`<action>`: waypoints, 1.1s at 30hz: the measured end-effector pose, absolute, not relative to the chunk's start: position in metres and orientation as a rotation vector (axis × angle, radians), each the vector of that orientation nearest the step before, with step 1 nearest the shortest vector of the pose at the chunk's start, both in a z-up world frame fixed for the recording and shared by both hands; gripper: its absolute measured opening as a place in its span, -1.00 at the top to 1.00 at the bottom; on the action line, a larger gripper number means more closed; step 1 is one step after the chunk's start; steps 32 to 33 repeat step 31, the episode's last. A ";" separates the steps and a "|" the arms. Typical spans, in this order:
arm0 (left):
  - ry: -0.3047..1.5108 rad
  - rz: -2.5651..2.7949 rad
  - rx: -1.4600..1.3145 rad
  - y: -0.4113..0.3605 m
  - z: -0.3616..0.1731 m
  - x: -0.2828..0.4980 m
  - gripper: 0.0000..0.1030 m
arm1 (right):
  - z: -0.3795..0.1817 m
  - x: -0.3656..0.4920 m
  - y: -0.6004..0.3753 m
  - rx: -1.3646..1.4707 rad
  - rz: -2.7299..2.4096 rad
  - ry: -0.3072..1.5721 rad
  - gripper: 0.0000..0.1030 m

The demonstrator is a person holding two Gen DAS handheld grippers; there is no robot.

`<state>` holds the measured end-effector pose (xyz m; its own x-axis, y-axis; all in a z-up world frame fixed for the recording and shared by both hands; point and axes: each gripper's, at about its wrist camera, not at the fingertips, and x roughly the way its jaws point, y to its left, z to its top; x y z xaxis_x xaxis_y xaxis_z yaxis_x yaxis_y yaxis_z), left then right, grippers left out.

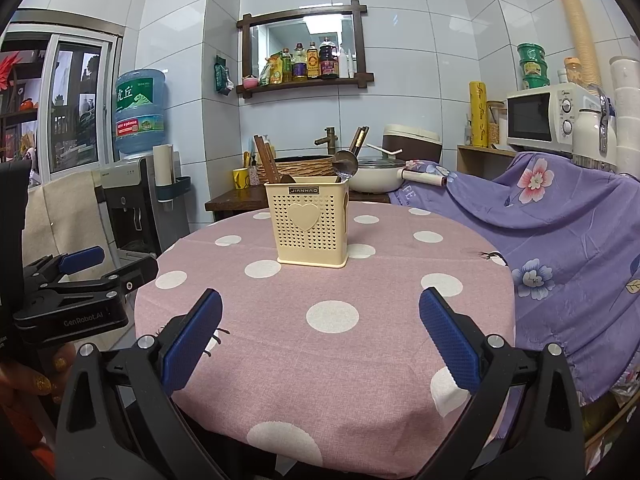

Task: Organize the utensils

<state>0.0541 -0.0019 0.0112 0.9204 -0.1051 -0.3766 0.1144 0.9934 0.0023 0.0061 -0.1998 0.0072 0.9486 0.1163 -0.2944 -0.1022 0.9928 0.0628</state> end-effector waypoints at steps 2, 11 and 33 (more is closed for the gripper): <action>0.385 -0.112 0.024 -0.002 0.011 0.054 -0.88 | 0.007 0.006 -0.200 0.047 0.111 0.303 -0.89; 0.393 -0.117 0.022 -0.003 0.010 0.054 -0.88 | 0.008 0.008 -0.200 0.049 0.112 0.304 -0.89; 0.390 -0.115 0.023 0.000 0.012 0.054 -0.88 | 0.010 0.005 -0.199 0.046 0.114 0.303 -0.89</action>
